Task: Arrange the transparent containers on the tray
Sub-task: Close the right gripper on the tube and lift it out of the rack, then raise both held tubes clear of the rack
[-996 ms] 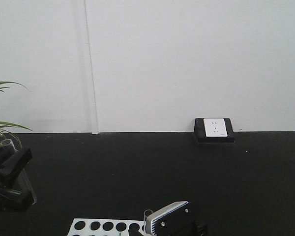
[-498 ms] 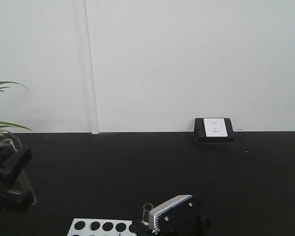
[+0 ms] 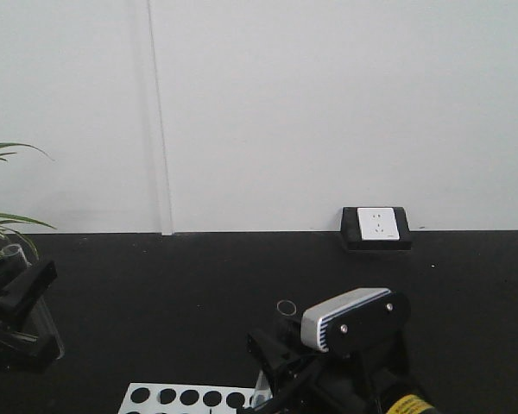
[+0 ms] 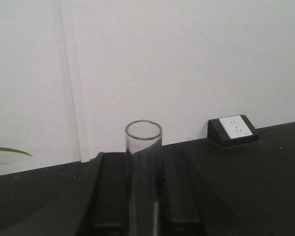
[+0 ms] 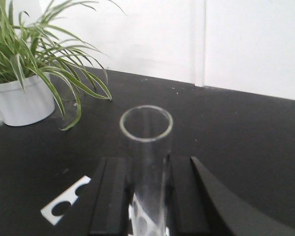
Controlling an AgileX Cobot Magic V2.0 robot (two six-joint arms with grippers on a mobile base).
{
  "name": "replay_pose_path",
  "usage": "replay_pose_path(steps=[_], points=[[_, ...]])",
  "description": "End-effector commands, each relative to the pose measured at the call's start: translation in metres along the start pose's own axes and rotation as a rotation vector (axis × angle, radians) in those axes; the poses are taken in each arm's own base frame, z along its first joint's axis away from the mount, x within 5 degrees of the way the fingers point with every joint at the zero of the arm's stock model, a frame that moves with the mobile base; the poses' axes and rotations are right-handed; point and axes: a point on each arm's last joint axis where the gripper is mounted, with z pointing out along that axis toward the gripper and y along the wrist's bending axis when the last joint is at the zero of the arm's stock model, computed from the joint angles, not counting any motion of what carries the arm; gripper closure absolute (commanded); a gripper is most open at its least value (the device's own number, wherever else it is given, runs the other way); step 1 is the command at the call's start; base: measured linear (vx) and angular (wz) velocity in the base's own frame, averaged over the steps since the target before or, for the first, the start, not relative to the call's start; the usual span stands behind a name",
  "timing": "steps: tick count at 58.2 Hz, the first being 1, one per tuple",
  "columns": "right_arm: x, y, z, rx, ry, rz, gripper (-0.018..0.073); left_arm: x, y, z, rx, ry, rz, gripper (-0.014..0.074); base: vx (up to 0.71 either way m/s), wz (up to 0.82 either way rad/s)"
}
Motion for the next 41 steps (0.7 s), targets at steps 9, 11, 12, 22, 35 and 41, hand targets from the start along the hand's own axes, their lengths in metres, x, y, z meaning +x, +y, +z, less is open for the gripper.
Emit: replay_pose_path(steps=[9,11,12,22,35,41], points=[[-0.071,0.008,-0.009,-0.032,-0.196,-0.066,0.0463,-0.023,-0.002,-0.002,0.006,-0.128,-0.006,0.0458,0.00,0.00],[-0.077,0.009,-0.010,-0.038,-0.197,-0.076,0.0463,-0.023,-0.002,-0.002,0.006,-0.128,-0.006,0.0458,0.00,0.00],[-0.080,0.010,-0.011,-0.041,-0.197,-0.080,0.0463,-0.023,-0.002,-0.002,0.006,-0.128,-0.006,0.0458,0.00,0.00],[-0.110,0.010,-0.027,-0.067,-0.172,-0.133,0.0456,-0.023,-0.002,-0.002,0.006,-0.128,-0.006,0.0457,0.00,0.00],[-0.127,-0.031,-0.076,0.050,-0.139,-0.117,0.0445,-0.024,-0.002,-0.009,0.007,-0.080,-0.011,0.0454,0.00,0.00],[-0.124,-0.042,-0.106,0.096,-0.131,-0.114,0.0441,-0.031,-0.002,-0.018,0.010,-0.100,-0.015,0.0450,0.00,0.00]])
